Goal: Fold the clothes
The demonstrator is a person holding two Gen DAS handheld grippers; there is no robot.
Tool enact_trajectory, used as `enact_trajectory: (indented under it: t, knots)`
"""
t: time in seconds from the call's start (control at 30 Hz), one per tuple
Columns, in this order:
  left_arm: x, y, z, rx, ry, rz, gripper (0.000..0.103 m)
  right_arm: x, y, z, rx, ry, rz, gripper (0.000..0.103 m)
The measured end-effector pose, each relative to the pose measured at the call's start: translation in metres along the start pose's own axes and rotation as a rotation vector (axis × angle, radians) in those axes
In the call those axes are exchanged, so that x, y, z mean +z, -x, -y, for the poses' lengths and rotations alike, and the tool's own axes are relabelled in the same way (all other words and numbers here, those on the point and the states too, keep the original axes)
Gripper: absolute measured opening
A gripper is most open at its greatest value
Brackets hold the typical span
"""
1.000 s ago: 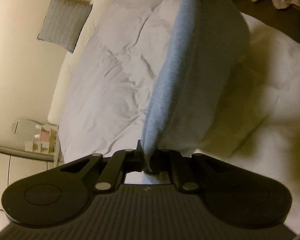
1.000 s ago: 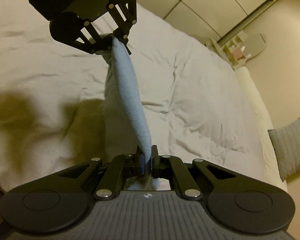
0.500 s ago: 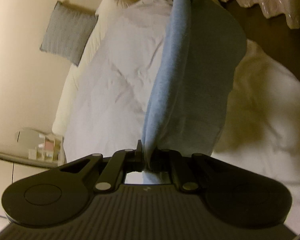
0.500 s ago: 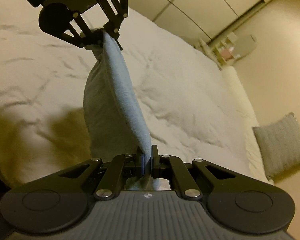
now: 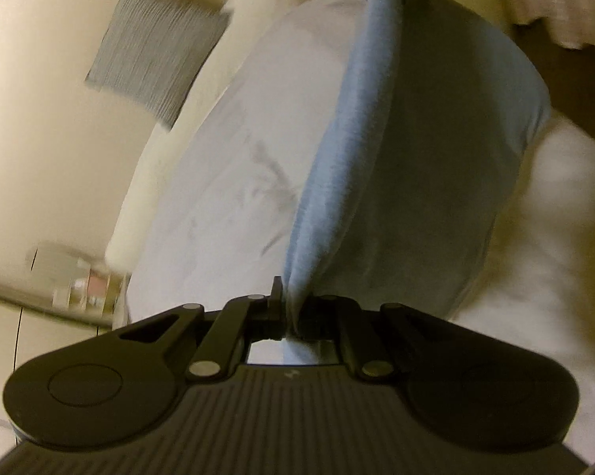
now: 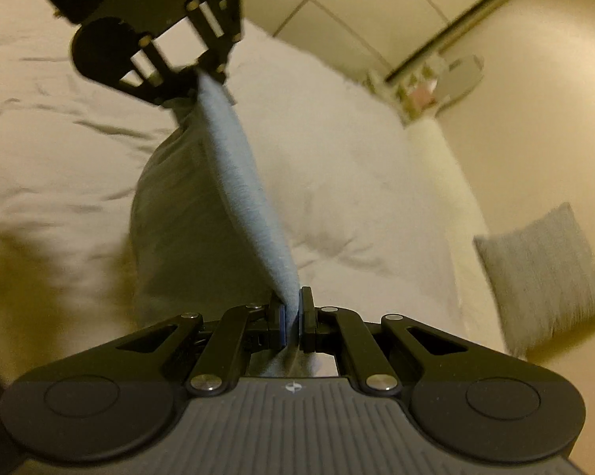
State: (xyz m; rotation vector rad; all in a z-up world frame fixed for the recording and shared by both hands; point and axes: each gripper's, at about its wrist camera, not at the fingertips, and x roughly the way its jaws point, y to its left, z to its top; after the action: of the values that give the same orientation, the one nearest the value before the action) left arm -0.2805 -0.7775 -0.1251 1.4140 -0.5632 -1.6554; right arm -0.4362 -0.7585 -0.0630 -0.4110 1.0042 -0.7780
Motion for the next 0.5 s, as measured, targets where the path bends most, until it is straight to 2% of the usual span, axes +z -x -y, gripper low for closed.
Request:
enact_trajectory:
  t: [0.13,0.23,0.37,0.5]
  knots:
    - [0.026,-0.041,-0.016,0.087,0.044,-0.059,0.004,-0.013,-0.040,0.041,-0.046,0.069,0.098,0.003]
    - [0.038,-0.062,-0.003,0.086,0.092,-0.090,0.004,-0.036,-0.062,0.045,-0.036,0.051,0.120,0.003]
    - [0.039,-0.091,0.066,0.046,0.086,-0.116,0.005,-0.092,-0.102,0.000,0.009,0.033,0.063,0.003]
    - [0.026,-0.118,0.142,0.012,0.112,-0.142,0.007,-0.147,-0.137,-0.060,0.055,0.084,0.009,0.001]
